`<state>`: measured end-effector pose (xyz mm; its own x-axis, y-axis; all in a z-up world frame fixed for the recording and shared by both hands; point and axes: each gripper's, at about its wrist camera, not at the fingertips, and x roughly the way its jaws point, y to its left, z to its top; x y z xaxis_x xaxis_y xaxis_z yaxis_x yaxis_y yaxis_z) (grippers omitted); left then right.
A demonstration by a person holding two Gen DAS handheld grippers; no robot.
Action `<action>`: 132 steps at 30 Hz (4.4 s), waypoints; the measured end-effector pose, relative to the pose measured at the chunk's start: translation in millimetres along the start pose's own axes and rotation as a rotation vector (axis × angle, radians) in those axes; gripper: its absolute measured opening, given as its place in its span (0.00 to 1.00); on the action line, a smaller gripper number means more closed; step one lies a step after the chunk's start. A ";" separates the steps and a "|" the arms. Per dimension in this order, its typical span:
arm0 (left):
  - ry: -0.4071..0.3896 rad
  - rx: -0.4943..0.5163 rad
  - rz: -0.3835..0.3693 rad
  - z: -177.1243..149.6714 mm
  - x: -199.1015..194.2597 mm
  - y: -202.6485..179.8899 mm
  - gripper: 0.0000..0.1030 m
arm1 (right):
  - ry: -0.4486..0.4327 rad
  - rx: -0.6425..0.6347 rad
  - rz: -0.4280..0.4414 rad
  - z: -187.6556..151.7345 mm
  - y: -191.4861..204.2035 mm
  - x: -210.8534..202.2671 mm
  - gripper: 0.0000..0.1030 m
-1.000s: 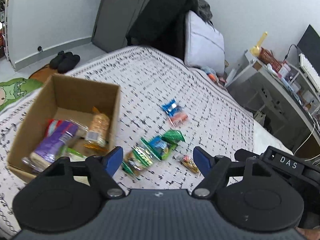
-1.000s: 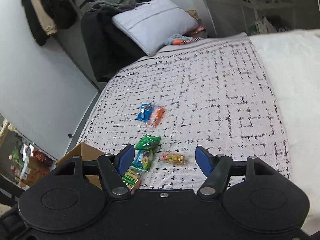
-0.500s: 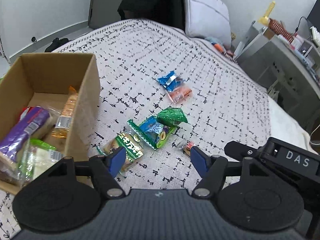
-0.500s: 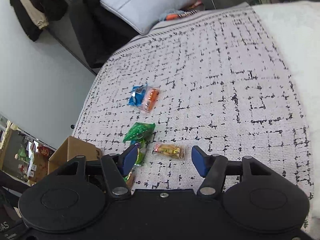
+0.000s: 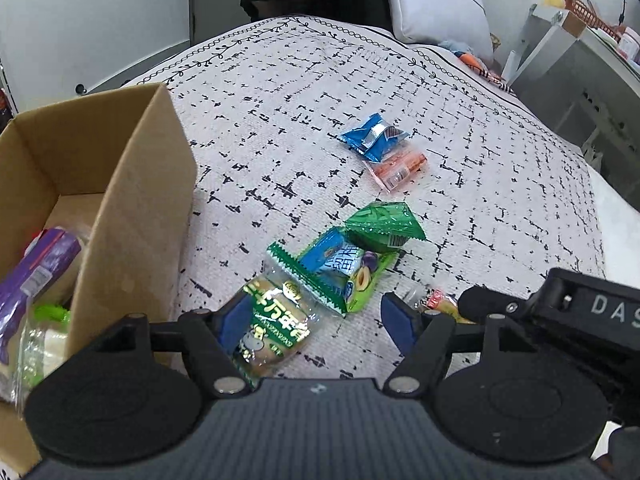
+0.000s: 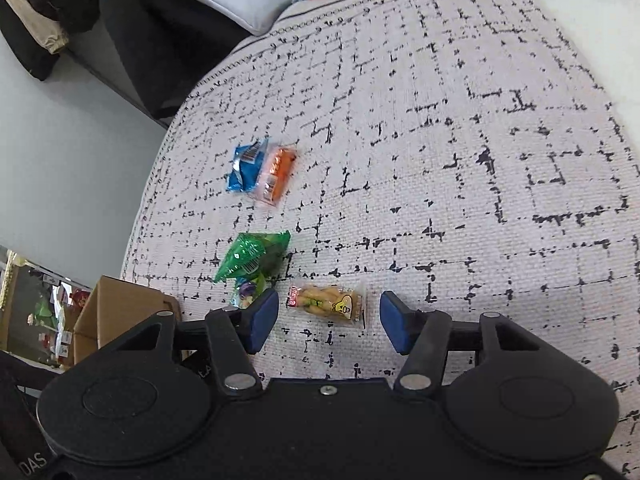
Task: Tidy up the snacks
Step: 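Grasp the green round-cake packet with the left tool while the right tool grasps the small candy, then carry both snacks over the box and open both tools to drop them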
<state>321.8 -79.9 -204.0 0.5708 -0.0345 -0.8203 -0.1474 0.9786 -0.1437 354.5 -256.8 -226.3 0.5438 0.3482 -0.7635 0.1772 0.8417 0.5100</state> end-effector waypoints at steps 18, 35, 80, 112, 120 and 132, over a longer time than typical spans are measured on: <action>-0.010 0.046 0.112 -9.9 2.4 7.8 0.55 | -0.011 -0.136 -0.084 -6.9 21.2 19.7 0.32; -0.036 -0.003 -0.035 -10.5 -47.8 17.9 0.01 | -0.085 -0.167 -0.085 -15.6 34.6 -25.4 0.22; -0.020 0.048 0.069 -8.1 4.4 25.2 0.45 | -0.043 -0.136 -0.020 -11.4 27.5 -10.2 0.21; -0.195 -0.117 -0.062 21.7 -124.4 110.8 0.45 | -0.156 -0.367 0.096 -54.2 145.4 -52.0 0.19; -0.195 -0.191 -0.024 31.9 -128.5 162.5 0.45 | -0.165 -0.431 0.113 -73.3 179.4 -46.5 0.18; -0.168 -0.262 -0.007 51.2 -117.7 217.2 0.45 | -0.106 -0.499 0.176 -97.7 218.7 -27.3 0.18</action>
<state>264.0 147.1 -110.3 0.6948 0.0145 -0.7190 -0.3340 0.8919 -0.3048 298.2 -41.9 -132.6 0.6143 0.4797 -0.6265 -0.3211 0.8772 0.3569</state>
